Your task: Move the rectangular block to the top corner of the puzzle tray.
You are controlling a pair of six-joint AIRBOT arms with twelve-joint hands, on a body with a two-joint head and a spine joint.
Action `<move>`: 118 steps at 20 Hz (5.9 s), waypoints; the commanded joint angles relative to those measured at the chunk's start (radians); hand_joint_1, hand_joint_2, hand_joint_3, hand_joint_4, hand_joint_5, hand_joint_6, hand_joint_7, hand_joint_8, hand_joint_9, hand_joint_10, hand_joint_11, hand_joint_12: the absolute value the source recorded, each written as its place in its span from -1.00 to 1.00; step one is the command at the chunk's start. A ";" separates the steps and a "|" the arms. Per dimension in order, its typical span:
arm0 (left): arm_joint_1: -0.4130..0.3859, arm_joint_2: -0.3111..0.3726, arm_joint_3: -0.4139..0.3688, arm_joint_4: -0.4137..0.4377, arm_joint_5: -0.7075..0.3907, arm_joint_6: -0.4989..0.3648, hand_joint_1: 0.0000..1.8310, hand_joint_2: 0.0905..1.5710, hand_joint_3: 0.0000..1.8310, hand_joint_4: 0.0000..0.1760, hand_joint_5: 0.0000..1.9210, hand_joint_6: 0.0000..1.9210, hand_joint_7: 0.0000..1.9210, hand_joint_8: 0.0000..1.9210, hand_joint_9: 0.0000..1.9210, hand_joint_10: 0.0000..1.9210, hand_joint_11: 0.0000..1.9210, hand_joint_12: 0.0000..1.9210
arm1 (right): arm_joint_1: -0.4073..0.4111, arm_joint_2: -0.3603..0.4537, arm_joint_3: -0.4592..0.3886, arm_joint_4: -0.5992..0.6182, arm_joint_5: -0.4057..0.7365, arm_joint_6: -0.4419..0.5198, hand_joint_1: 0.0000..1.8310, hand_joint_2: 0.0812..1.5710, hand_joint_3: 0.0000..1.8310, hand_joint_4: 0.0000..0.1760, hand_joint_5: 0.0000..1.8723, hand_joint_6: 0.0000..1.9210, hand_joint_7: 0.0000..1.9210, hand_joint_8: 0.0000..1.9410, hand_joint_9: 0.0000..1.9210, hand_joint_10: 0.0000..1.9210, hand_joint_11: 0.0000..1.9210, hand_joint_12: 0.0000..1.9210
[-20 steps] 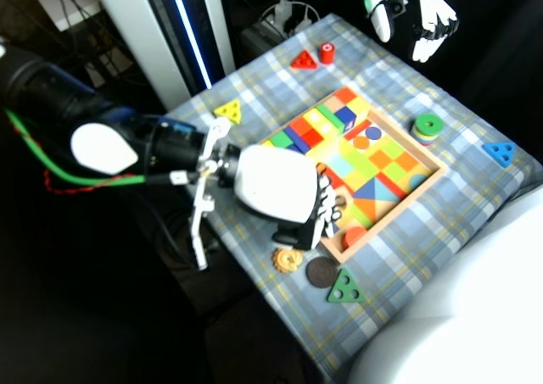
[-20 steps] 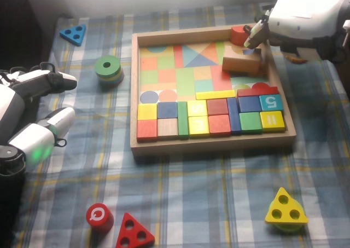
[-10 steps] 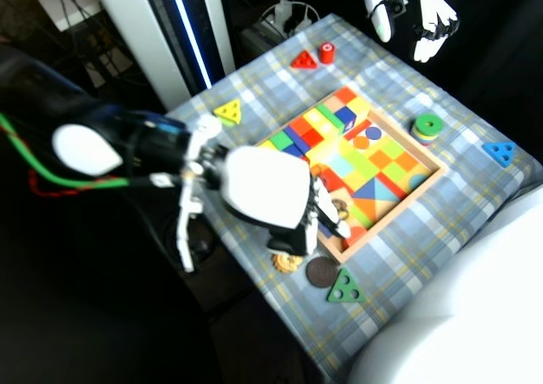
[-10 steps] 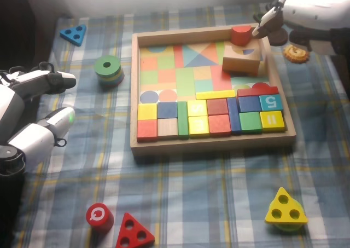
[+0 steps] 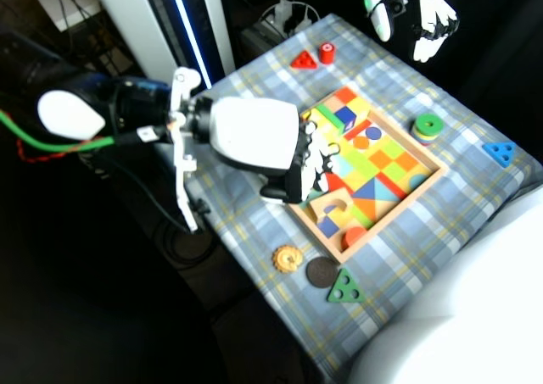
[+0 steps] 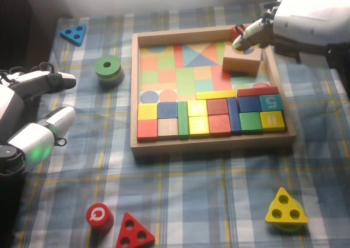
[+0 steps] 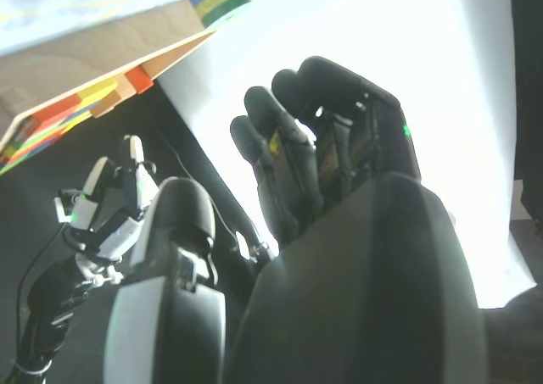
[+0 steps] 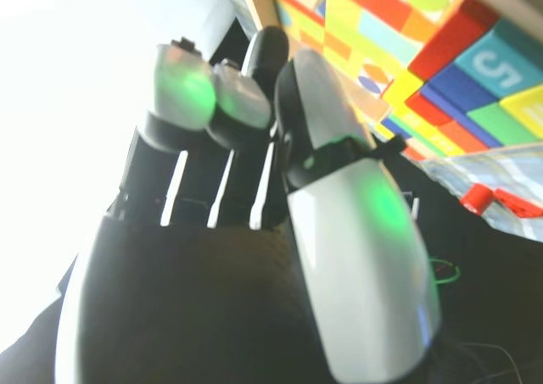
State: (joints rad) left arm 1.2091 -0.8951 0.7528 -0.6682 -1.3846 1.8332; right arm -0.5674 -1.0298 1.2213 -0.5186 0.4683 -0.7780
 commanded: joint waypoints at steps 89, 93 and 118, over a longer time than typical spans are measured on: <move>0.008 0.001 -0.007 0.026 -0.132 -0.010 -0.29 0.75 -1.00 -1.00 -0.31 -0.88 -0.32 -0.88 -0.76 -0.04 -1.00 0.76 | -0.006 0.071 0.001 0.124 0.122 -0.024 0.49 0.59 -0.95 -1.00 -0.27 -1.00 0.10 1.00 0.37 1.00 0.40 1.00; 0.012 0.002 -0.008 0.024 -0.136 -0.010 -0.30 0.74 -1.00 -1.00 -0.32 -0.88 -0.32 -0.87 -0.77 -0.01 -1.00 0.76 | -0.039 0.144 -0.076 0.249 0.215 -0.134 0.52 0.58 -0.97 -1.00 -0.24 -0.99 0.17 1.00 0.43 1.00 0.46 1.00; 0.015 -0.001 -0.010 0.017 -0.133 -0.012 -0.26 0.75 -1.00 -1.00 -0.33 -0.91 -0.33 -0.94 -0.75 -0.10 -1.00 0.74 | -0.613 0.199 -0.400 0.818 0.927 -0.482 -0.92 0.43 -1.00 -1.00 -0.83 -1.00 -0.82 -1.00 -0.85 -1.00 -1.00 -0.46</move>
State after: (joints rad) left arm 1.2278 -0.8951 0.7444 -0.6910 -1.4040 1.8278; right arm -1.1885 -0.8345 0.8219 0.2962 1.2663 -1.2587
